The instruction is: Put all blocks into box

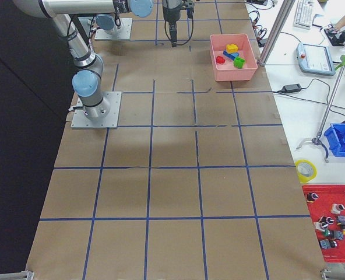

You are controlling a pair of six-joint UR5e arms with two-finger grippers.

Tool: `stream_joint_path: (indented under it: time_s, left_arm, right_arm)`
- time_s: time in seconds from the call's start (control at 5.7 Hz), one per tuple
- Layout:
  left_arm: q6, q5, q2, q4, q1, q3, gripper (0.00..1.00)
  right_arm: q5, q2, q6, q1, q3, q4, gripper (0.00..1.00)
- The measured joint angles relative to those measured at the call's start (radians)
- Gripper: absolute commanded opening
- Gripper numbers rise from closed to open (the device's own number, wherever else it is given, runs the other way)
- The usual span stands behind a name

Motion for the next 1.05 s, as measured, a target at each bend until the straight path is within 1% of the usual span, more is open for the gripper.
stream_joint_path:
  time_s: [0.18, 0.53, 1.05]
  left_arm:
    - [0.005, 0.004, 0.016, -0.003, 0.002, -0.003, 1.0]
    - [0.006, 0.005, 0.028, -0.043, 0.003, 0.022, 1.0]
    - [0.005, 0.005, 0.038, -0.053, 0.003, 0.028, 1.0]
  right_arm:
    - [0.001, 0.001, 0.0, 0.0, 0.0, 0.001, 1.0]
    - [0.002, 0.001, 0.0, 0.0, -0.001, 0.001, 1.0]
    - [0.002, 0.003, -0.001, 0.0, -0.002, -0.002, 1.0]
